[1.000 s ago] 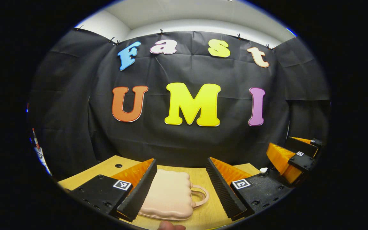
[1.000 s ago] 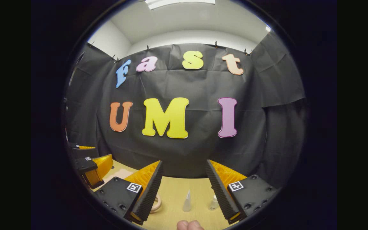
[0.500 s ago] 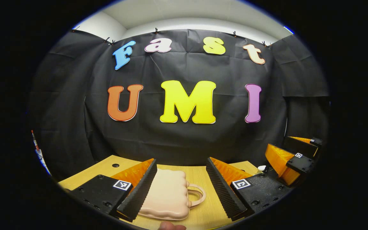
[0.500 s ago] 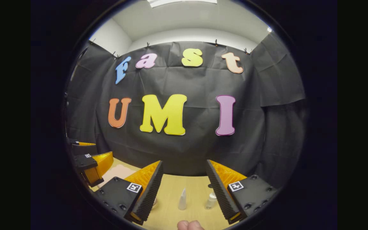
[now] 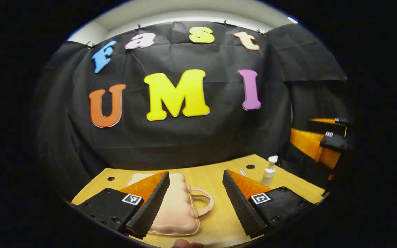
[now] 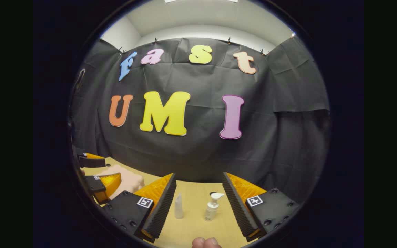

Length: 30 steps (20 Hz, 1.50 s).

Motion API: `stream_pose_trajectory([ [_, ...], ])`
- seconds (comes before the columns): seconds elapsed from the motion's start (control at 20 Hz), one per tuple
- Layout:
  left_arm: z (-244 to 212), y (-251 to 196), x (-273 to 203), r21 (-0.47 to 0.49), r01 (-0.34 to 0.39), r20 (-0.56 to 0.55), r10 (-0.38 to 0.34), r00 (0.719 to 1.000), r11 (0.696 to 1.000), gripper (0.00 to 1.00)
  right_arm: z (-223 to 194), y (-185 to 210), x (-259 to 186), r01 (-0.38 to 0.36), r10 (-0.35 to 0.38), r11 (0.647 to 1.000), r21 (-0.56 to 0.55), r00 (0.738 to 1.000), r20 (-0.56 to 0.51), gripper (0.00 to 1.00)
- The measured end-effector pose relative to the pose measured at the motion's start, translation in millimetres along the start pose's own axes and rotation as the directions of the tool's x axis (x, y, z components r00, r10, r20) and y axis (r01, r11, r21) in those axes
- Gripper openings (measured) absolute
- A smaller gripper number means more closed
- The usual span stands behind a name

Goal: First open the suitcase, pack the skin care products into it, and then close the suitcase.

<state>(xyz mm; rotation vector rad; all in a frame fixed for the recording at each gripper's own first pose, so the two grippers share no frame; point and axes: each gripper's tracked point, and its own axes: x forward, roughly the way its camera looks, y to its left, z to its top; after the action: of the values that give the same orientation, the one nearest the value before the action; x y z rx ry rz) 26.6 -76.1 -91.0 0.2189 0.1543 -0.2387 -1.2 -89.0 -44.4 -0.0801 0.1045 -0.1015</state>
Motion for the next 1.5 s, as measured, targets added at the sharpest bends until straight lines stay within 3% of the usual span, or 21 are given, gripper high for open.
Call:
stream_pose_trajectory([
  [0.1,-27.5,-9.4,11.6,0.112,0.042,-0.062,-0.036,0.997,0.993,0.99,-9.6,-23.0,2.2,0.033,-0.033,0.999,-0.01,0.999,-0.026,0.8],
  [0.3,-93.8,-16.1,39.3,0.298,0.162,-0.242,-0.09,0.966,0.94,0.97,-14.8,-63.5,-3.4,0.109,-0.11,0.994,-0.027,0.993,-0.033,0.8],
  [0.5,-139.6,-11.1,59.8,0.385,0.201,-0.369,-0.05,0.928,0.901,0.92,-25.2,-95.4,-9.1,0.18,-0.181,0.983,-0.023,0.982,-0.055,0.8],
  [0.65,-145.0,-10.0,75.1,0.484,0.231,-0.408,-0.016,0.913,0.844,0.9,-32.8,-114.0,-12.3,0.228,-0.229,0.973,-0.026,0.971,-0.066,0.8],
  [0.8,-161.5,-5.4,85.7,0.515,0.267,-0.465,0.005,0.885,0.815,0.77,-36.6,-125.9,-13.8,0.257,-0.257,0.966,-0.016,0.963,-0.075,0.8],
  [0.95,-170.2,-5.0,90.3,0.556,0.308,-0.508,0.022,0.861,0.772,0.75,-39.3,-130.5,-14.6,0.277,-0.277,0.961,-0.009,0.958,-0.076,0.8],
  [1.1,-180.2,-6.6,92.2,0.576,0.352,-0.561,0.044,0.826,0.738,0.55,-44.3,-127.4,-15.2,0.277,-0.276,0.961,0.002,0.957,-0.089,0.8],
  [1.15,-180.9,-8.0,91.2,0.58,0.355,-0.57,0.053,0.82,0.733,0.43,-44.5,-127.2,-15.8,0.276,-0.274,0.961,0.002,0.958,-0.087,0.8],
  [1.25,-181.5,-10.2,90.7,0.584,0.358,-0.577,0.064,0.814,0.728,0.36,-41.5,-127.6,-16.6,0.281,-0.28,0.96,0.013,0.957,-0.08,0.8],
  [1.5,-176.9,-14.4,88.3,0.557,0.411,-0.595,0.002,0.804,0.722,0.24,-42.4,-124.8,-19.2,0.279,-0.276,0.96,0.026,0.958,-0.08,0.8],
])
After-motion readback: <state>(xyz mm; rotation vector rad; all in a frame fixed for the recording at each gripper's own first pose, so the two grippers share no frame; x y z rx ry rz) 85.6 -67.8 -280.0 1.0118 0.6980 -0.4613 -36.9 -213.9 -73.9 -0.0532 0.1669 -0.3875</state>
